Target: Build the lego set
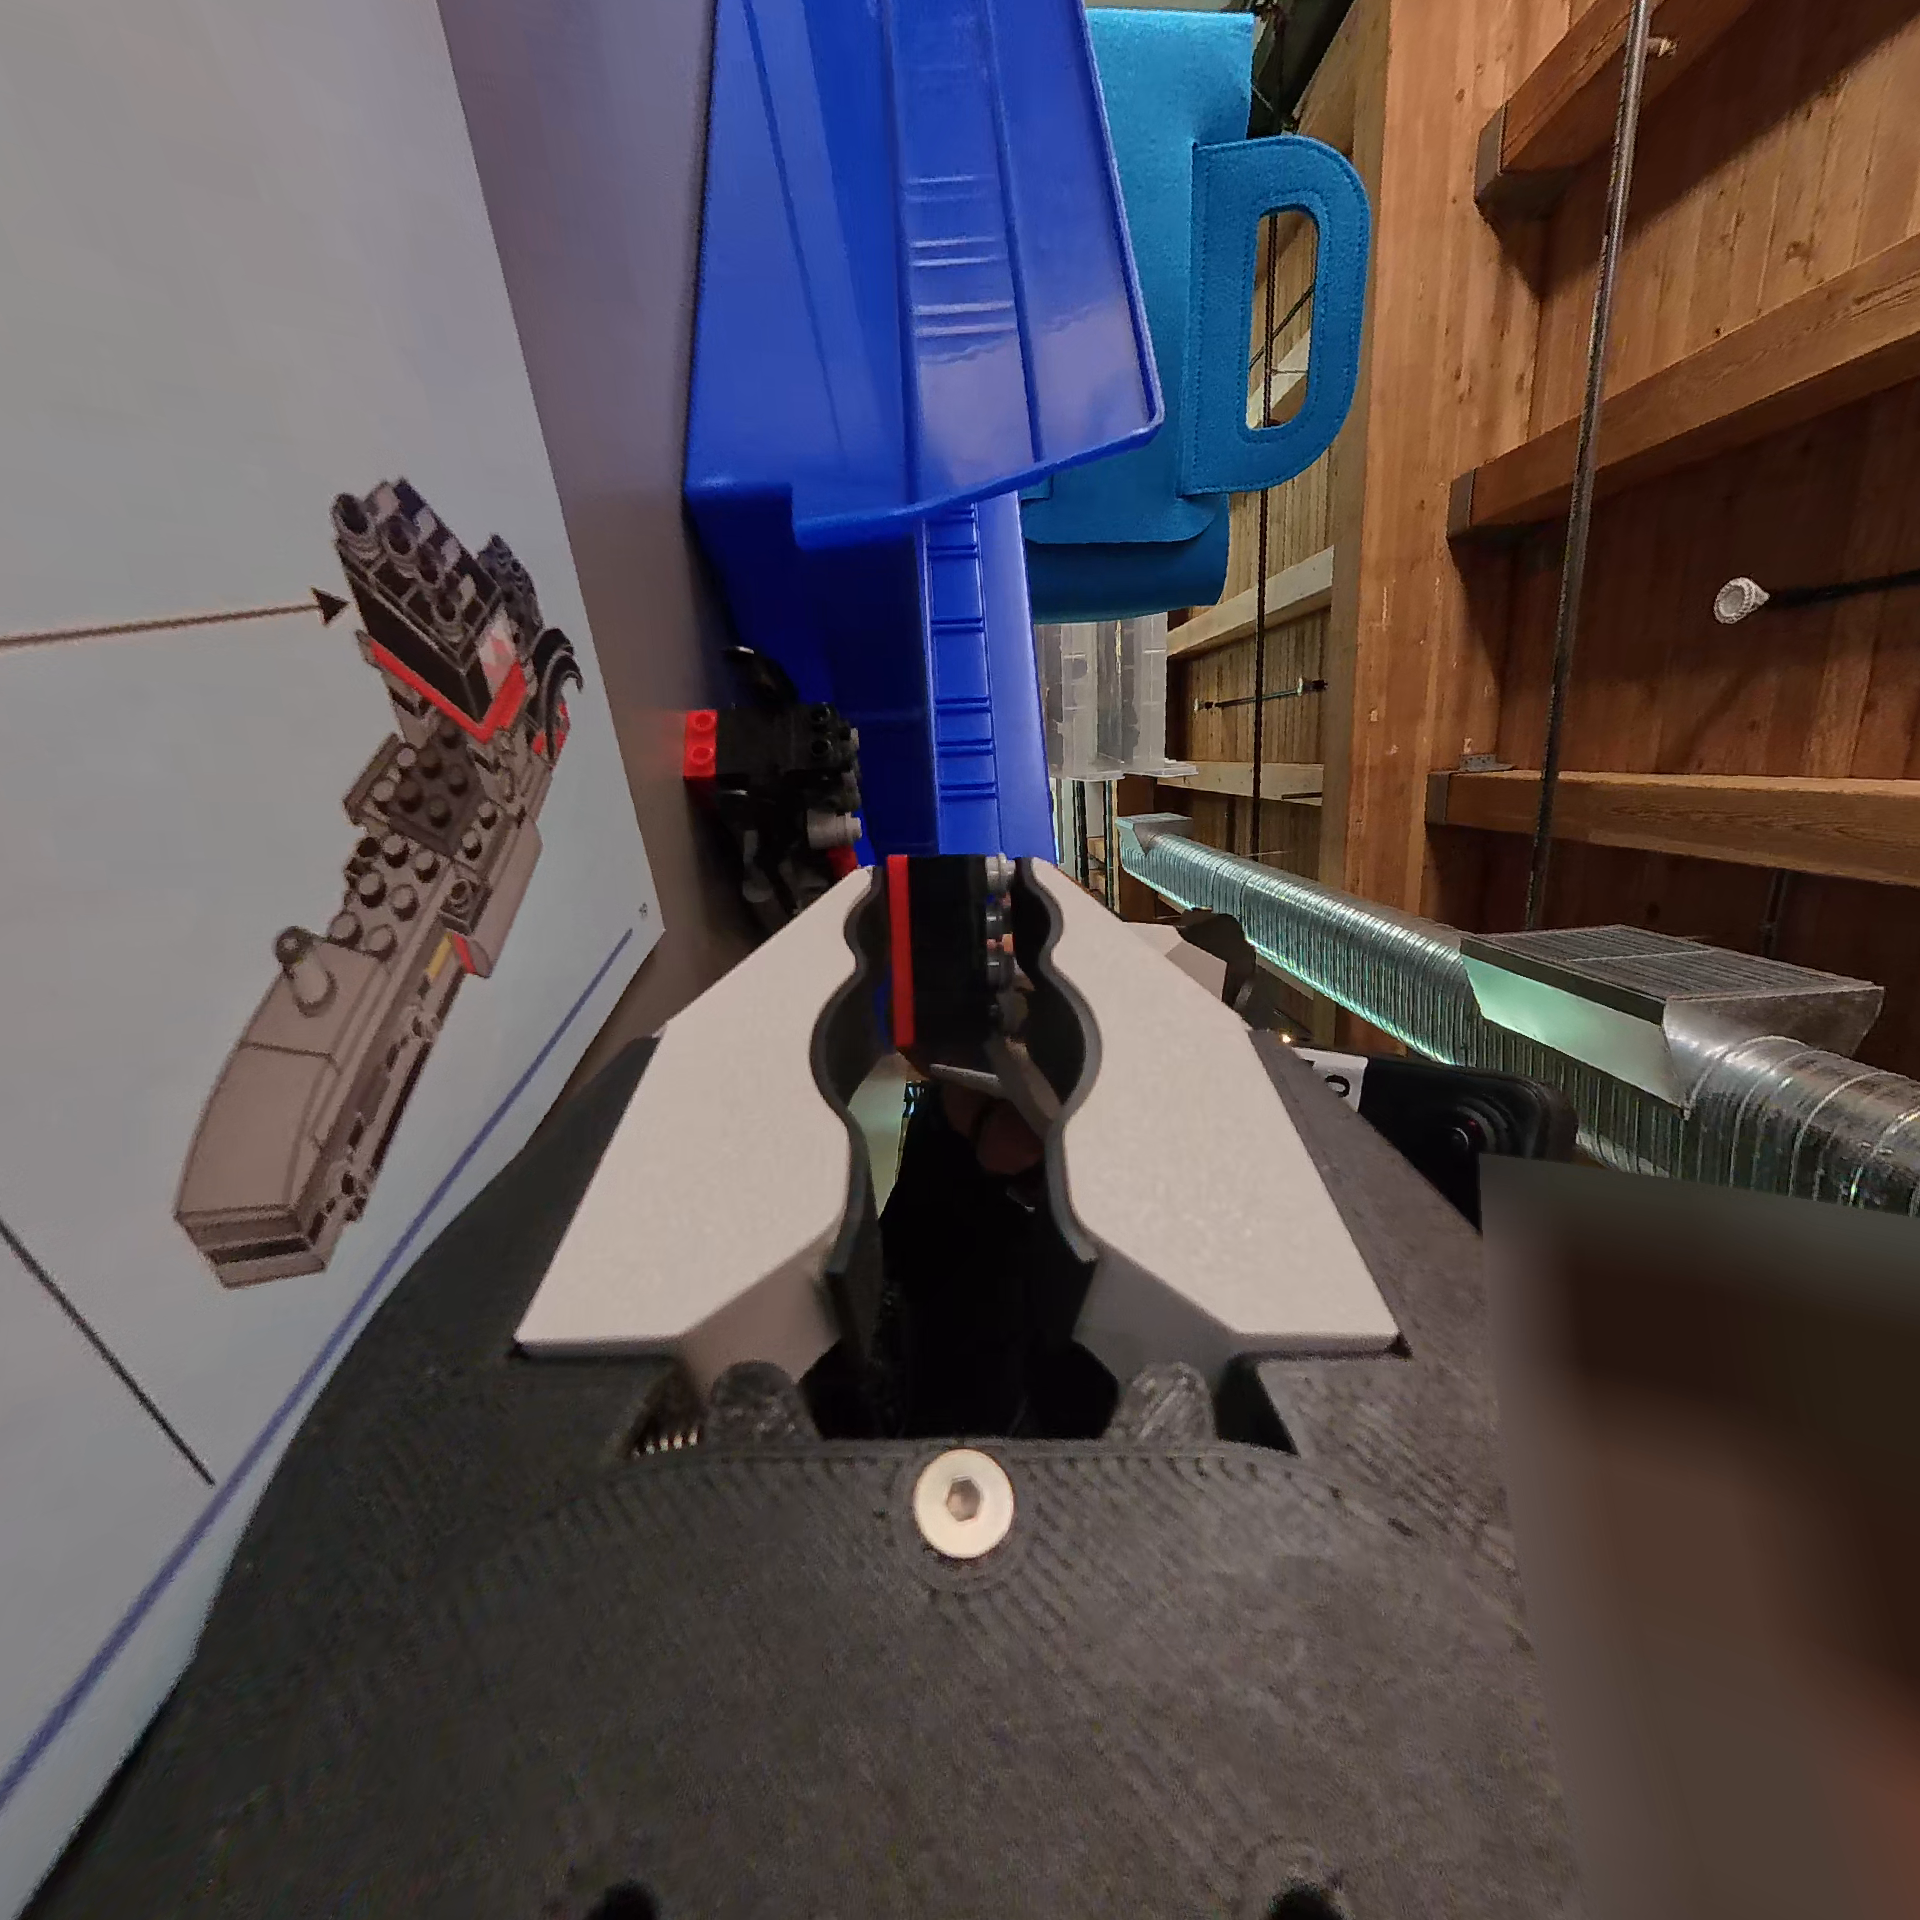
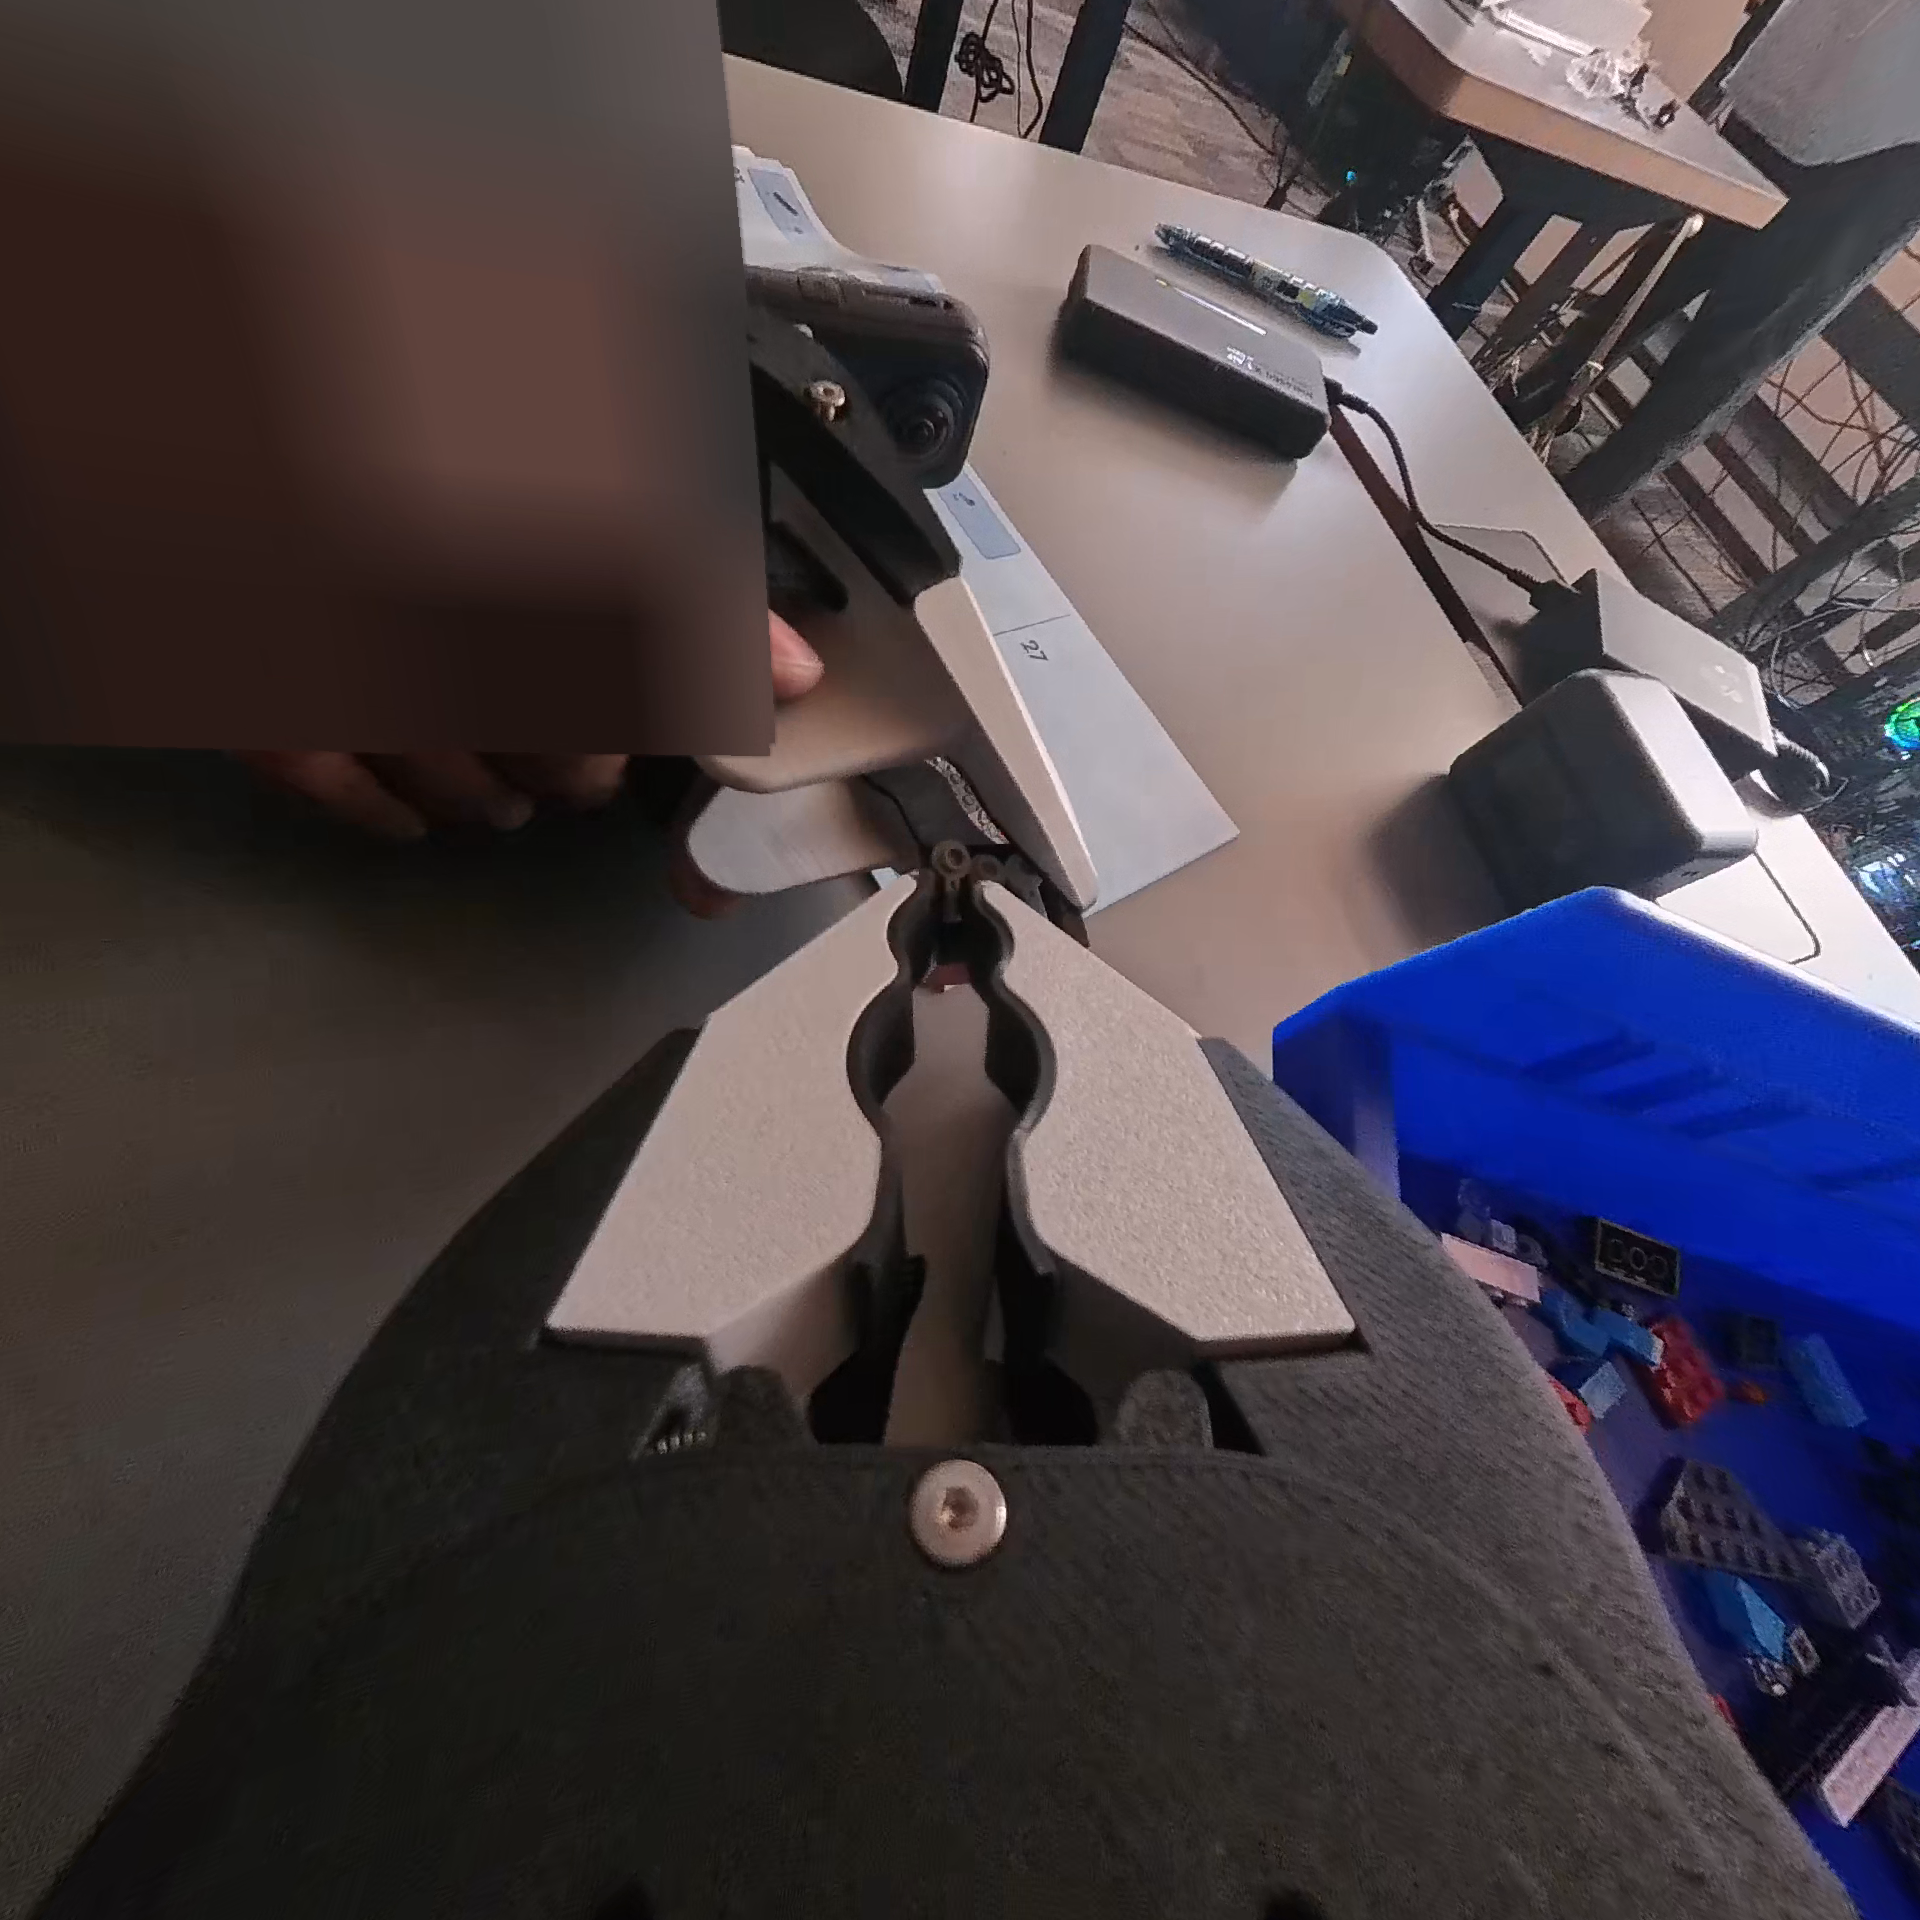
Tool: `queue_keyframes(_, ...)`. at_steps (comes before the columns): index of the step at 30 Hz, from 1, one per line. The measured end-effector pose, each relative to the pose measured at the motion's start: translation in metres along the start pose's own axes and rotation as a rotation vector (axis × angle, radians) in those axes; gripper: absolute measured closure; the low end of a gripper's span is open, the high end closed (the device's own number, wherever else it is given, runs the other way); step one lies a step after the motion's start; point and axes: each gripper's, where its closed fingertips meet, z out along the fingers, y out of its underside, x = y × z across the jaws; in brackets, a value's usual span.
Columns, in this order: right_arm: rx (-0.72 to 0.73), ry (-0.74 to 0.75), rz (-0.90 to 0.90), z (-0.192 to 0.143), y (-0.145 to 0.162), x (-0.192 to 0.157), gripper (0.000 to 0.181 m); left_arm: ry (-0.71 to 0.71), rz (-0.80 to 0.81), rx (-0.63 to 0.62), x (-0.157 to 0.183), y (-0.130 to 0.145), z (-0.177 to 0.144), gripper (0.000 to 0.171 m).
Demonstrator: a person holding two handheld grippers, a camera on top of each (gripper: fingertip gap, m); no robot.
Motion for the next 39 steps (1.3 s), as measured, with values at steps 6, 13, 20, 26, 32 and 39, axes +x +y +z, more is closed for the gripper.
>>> queue_keyframes(6,0.001,0.006,-0.001,0.000,0.000,0.000,0.175,0.000,-0.003,0.003,0.000,0.000,0.000,0.148)
queue_keyframes(13,0.008,0.010,0.002,0.000,-0.001,0.001,0.174,0.002,-0.008,0.006,0.000,-0.001,-0.001,0.148)
queue_keyframes(20,0.026,0.026,0.000,-0.001,-0.003,0.004,0.169,0.000,-0.014,0.009,0.000,-0.001,-0.001,0.148)
queue_keyframes(26,0.094,0.088,-0.151,-0.007,-0.008,0.004,0.155,-0.005,-0.016,0.022,-0.001,-0.003,-0.002,0.148)
queue_keyframes(32,0.083,0.292,-0.598,-0.006,-0.005,-0.003,0.149,0.007,-0.017,0.040,0.005,-0.007,-0.005,0.148)
queue_keyframes(39,0.066,0.472,-0.858,0.004,-0.011,-0.005,0.144,0.012,-0.015,0.055,0.008,-0.010,-0.007,0.148)
